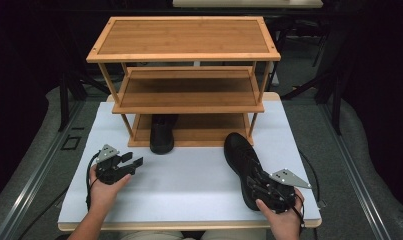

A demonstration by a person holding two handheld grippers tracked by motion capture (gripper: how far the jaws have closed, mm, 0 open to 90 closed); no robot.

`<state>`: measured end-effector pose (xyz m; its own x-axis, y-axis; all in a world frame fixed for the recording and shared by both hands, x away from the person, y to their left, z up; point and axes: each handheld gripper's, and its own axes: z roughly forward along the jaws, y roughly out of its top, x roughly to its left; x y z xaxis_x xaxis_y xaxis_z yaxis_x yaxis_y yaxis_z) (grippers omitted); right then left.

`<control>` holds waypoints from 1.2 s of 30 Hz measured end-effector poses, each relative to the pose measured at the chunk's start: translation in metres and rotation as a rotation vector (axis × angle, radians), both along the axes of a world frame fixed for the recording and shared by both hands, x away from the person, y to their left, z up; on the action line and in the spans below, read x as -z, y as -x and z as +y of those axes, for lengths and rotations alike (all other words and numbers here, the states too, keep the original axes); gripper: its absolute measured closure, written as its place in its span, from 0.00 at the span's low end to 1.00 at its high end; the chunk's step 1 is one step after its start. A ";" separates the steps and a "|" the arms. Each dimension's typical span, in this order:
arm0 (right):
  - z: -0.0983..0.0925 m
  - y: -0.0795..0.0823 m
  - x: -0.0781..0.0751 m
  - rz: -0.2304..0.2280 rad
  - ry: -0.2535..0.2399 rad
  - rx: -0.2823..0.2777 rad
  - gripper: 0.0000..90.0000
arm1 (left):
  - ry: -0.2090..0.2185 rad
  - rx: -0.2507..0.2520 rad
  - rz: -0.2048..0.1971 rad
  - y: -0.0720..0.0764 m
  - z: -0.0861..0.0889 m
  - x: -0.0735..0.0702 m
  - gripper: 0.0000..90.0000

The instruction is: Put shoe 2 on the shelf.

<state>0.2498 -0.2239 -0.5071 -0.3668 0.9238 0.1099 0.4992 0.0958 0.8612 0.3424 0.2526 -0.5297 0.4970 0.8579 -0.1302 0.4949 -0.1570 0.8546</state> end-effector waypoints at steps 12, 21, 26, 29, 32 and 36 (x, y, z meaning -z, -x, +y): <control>0.010 -0.016 0.005 0.001 0.033 0.027 0.56 | 0.010 -0.004 0.003 -0.001 0.000 0.001 0.52; 0.011 -0.020 0.006 -0.012 0.034 0.032 0.62 | 0.012 -0.003 0.009 -0.001 0.000 0.001 0.52; 0.016 -0.022 0.006 -0.010 0.060 0.021 0.75 | 0.012 -0.005 0.009 -0.001 0.001 0.001 0.52; 0.014 -0.022 0.006 0.002 0.052 0.010 0.84 | 0.015 -0.006 0.009 -0.001 0.001 0.002 0.52; 0.012 -0.022 0.006 0.011 0.048 0.000 0.91 | 0.011 -0.004 0.007 -0.001 0.001 0.001 0.52; 0.011 -0.022 0.005 0.018 0.030 -0.023 0.97 | 0.013 -0.008 0.010 -0.001 0.001 0.002 0.52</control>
<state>0.2723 -0.2127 -0.5123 -0.3862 0.9181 0.0891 0.5116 0.1328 0.8489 0.3434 0.2537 -0.5312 0.4891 0.8598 -0.1465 0.5045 -0.1418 0.8517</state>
